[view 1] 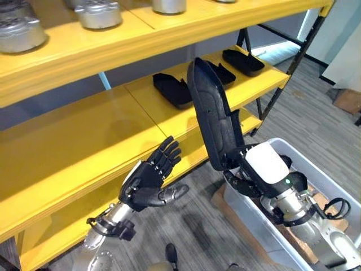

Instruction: Move parts from the plastic box to the shelf.

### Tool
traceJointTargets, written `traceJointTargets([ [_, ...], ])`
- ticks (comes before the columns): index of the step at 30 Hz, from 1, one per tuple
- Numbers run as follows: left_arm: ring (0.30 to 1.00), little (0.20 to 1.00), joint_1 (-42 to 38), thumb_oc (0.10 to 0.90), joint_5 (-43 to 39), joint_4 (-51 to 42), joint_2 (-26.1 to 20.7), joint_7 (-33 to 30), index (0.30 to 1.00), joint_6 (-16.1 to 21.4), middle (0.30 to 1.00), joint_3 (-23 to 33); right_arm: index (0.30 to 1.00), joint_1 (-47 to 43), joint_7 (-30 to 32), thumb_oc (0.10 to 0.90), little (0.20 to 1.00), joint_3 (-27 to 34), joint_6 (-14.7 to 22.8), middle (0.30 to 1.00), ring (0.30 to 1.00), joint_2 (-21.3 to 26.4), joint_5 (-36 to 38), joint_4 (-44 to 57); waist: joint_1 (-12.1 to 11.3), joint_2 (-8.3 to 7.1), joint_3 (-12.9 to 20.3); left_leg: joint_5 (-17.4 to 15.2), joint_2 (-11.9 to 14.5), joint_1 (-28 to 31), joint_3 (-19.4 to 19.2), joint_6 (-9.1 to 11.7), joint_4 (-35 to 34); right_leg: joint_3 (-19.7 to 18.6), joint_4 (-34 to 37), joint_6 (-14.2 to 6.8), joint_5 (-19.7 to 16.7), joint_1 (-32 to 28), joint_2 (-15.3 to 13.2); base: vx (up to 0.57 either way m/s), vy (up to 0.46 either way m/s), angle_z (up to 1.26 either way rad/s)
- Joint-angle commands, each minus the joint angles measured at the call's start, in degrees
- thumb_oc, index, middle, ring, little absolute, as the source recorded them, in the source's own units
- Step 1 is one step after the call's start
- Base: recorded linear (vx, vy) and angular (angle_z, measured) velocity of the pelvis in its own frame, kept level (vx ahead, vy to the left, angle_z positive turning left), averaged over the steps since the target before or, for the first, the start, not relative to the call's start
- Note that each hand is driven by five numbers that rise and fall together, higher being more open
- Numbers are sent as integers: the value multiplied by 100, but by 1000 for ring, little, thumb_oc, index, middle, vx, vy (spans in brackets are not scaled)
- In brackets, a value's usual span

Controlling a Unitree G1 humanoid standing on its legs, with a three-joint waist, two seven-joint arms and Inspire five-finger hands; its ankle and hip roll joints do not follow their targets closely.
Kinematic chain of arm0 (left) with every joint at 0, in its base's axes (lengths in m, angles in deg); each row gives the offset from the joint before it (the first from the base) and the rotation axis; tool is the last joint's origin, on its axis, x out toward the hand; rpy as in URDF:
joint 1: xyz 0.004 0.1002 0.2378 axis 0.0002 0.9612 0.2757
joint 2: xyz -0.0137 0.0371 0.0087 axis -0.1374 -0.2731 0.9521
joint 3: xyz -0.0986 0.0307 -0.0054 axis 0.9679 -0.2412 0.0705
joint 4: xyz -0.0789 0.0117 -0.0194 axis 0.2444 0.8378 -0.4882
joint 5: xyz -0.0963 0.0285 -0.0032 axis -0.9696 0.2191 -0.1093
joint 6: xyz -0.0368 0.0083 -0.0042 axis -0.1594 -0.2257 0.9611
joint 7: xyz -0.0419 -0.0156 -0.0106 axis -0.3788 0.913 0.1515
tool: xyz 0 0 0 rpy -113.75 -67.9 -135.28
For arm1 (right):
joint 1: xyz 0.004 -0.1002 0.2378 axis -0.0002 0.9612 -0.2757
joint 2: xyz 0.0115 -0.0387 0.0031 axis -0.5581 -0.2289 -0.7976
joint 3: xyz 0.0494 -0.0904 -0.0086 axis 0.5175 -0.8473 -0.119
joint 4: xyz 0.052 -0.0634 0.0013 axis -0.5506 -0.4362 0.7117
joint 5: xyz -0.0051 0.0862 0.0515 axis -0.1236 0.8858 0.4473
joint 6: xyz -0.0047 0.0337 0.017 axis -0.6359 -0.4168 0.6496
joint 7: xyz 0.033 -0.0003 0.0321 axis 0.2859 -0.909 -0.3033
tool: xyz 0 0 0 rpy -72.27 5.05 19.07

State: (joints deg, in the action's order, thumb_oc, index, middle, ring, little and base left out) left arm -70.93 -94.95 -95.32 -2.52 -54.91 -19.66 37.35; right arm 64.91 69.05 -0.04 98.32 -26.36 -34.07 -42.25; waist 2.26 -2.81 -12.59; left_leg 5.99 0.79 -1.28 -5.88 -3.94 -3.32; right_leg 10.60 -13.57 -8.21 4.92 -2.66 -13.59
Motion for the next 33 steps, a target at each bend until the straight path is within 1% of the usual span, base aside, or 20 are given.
traceJointTargets([
  [1,1000,1000,-269,900,-266,-710,-80,327,1000,356,1000,127,300,-536,644,400,300,440,87,300,300,224,423,602,45,110,411,-1053,16,493,-499,54,162,-221,562,148,-79,128,763,57,9,124],
  [2,1000,1000,-300,900,-247,-764,-125,249,1000,402,1000,50,300,-443,714,400,300,498,191,300,300,293,438,570,152,99,385,-1067,-83,492,-390,37,163,-442,612,293,-4,188,1093,41,-4,79],
  [3,1000,1000,-405,900,-205,-796,-132,154,1000,441,1000,-48,300,-376,700,400,300,553,329,300,300,340,450,552,268,120,344,-1081,-166,454,-257,12,204,-742,638,374,-5,287,1308,-1,-8,39],
  [4,1000,1000,-499,900,-204,-799,-146,105,1000,436,1000,-102,300,-302,704,400,300,619,476,300,300,368,374,526,361,142,314,-1101,-223,411,-150,-1,239,-952,662,428,-18,342,1406,-33,-21,40],
  [7,1000,1000,-532,900,-431,-710,-162,111,1000,349,1000,-103,300,-199,724,400,300,652,740,300,300,598,281,491,426,179,311,-1101,-308,369,-22,13,286,-1151,961,459,-203,310,1462,10,-80,81],
  [13,1000,1000,-363,900,-438,-693,-229,146,1000,239,1000,-169,300,-580,846,400,300,395,684,300,300,816,283,345,371,223,349,-1195,-374,367,9,63,561,-1224,1259,507,-323,94,1457,59,-99,4],
  [14,1000,1000,-449,900,-425,-729,-231,231,1000,168,1000,-269,300,-784,799,400,300,268,512,300,300,826,187,334,389,203,317,-1350,-270,239,-284,98,1003,-1093,1215,533,-305,76,1360,-43,-47,9],
  [16,1000,1000,-518,900,-390,-734,-197,315,1000,131,1000,-325,300,-841,730,400,300,235,393,300,300,800,90,311,445,196,301,-1381,-109,204,-525,142,1167,-981,1173,546,-303,92,1290,3,40,64],
  [17,1000,1000,-649,900,-278,-717,-158,119,1000,212,1000,-475,300,-976,873,400,300,189,247,300,300,840,182,86,540,254,318,-1109,328,320,-503,325,946,-934,1054,553,-261,118,1146,86,149,93],
  [18,1000,1000,-653,900,-263,-720,-156,93,1000,214,1000,-470,300,-982,873,400,300,203,264,300,300,859,197,91,536,265,321,-1062,353,327,-445,347,873,-957,1046,552,-254,128,1140,137,217,65],
  [19,1000,1000,-648,900,-219,-743,-156,-3,1000,194,1000,-453,300,-988,874,400,300,268,331,300,300,919,228,109,526,304,319,-899,451,355,-268,429,631,-1023,1020,546,-218,141,1122,69,144,17],
  [21,1000,1000,-570,900,-193,-759,-163,-120,1000,151,1000,-383,300,-969,856,400,300,434,471,300,300,1021,242,169,519,369,282,-552,719,304,-135,640,336,-1064,999,523,-135,91,1056,88,238,-13],
  [24,1000,1000,-445,900,-150,-662,-194,-7,1000,249,1000,-213,300,-890,664,400,300,778,513,300,300,1177,428,321,525,439,211,144,1205,13,-287,930,155,-943,1030,489,-56,-95,895,106,327,-11],
  [25,1000,1000,-396,900,-221,-556,-186,71,1000,395,1000,-80,300,-850,523,400,300,943,586,300,300,1234,500,337,540,471,184,162,1283,-65,-374,967,168,-817,1039,443,-46,-161,751,93,349,3],
  [26,1000,1000,-397,900,-222,-554,-185,74,1000,397,1000,-81,300,-847,520,400,300,946,587,300,300,1235,502,339,541,470,183,158,1280,-67,-372,966,173,-814,1040,441,-45,-164,748,131,484,8],
  [27,1000,1000,-361,900,-141,-474,-201,4,1000,705,1000,62,300,-807,393,400,300,1053,674,300,300,1256,541,312,521,529,204,-47,1189,24,-433,939,120,-725,1030,362,-47,-178,619,76,274,8],
  [29,1000,1000,-335,900,-79,-498,-222,-58,1000,792,1000,133,300,-804,296,400,300,1041,685,300,300,1216,687,315,479,543,208,-129,1106,89,-355,925,81,-710,993,325,-40,-160,567,123,394,-5],
  [30,1000,1000,-279,900,-67,-535,-206,-88,1000,768,1000,213,300,-794,10,400,300,997,588,300,300,1103,1196,303,417,556,219,-258,1001,164,-257,896,95,-681,916,281,-34,-129,497,160,483,5],
  [32,1000,1000,-285,900,-75,-540,-176,-80,1000,728,1000,244,300,-802,-113,400,300,962,430,300,300,992,1279,277,378,537,235,-376,905,222,-254,845,133,-628,889,233,-38,-141,425,150,392,6],
  [33,1000,1000,-267,900,-93,-505,-172,4,1000,702,1000,274,300,-828,-188,400,300,900,328,300,300,890,1336,123,321,497,260,-525,780,285,-253,766,219,-578,871,182,-69,-158,351,145,318,7],
])
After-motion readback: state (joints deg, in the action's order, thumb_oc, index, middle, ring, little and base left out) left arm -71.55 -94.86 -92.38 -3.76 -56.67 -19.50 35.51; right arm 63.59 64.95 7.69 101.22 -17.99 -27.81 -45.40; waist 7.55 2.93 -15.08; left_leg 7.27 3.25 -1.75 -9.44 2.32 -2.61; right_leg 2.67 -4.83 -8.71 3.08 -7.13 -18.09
